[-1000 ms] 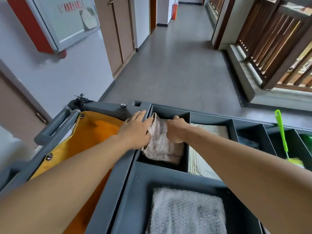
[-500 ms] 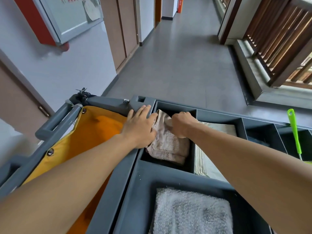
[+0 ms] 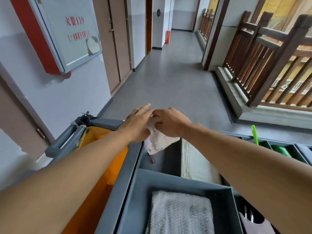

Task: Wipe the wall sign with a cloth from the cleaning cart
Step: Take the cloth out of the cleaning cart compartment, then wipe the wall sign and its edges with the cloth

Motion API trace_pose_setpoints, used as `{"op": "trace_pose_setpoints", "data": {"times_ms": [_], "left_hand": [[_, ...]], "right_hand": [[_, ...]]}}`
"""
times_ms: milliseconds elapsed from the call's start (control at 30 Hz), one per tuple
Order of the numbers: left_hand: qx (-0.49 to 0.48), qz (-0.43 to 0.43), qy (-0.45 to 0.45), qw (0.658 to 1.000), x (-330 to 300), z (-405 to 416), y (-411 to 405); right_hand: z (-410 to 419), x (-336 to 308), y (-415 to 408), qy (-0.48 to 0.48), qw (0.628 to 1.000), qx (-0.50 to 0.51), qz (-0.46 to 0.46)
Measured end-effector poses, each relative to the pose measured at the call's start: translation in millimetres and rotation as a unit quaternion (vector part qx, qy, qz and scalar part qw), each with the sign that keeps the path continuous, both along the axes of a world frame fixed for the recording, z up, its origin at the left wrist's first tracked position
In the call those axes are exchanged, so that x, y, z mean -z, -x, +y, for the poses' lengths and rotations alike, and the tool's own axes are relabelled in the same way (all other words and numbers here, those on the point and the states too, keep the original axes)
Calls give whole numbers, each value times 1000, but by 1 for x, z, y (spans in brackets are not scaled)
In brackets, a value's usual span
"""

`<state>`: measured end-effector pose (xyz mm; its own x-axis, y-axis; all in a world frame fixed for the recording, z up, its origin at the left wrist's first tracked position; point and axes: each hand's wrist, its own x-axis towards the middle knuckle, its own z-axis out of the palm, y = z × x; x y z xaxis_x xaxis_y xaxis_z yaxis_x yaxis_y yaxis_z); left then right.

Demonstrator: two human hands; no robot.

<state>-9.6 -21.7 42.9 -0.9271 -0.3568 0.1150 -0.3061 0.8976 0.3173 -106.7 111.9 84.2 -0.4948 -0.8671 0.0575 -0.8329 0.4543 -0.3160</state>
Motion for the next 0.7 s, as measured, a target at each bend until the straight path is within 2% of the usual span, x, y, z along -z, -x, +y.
{"op": "trace_pose_setpoints", "data": {"times_ms": [100, 200, 333, 533, 700], "left_hand": [[2, 19, -3, 1000, -38, 0, -13], [-9, 21, -81, 996, -82, 5, -44], [-8, 100, -140, 985, -135, -1, -90], [-1, 170, -145, 975, -216, -7, -167], [-65, 231, -135, 961, -266, -10, -235]], "right_hand": [[6, -40, -19, 32, 999, -10, 24], [12, -83, -44, 46, 998, -21, 46], [21, -135, -80, 67, 994, -45, 78], [24, -202, -128, 119, 984, -63, 119], [15, -247, -178, 175, 972, -99, 124]]}}
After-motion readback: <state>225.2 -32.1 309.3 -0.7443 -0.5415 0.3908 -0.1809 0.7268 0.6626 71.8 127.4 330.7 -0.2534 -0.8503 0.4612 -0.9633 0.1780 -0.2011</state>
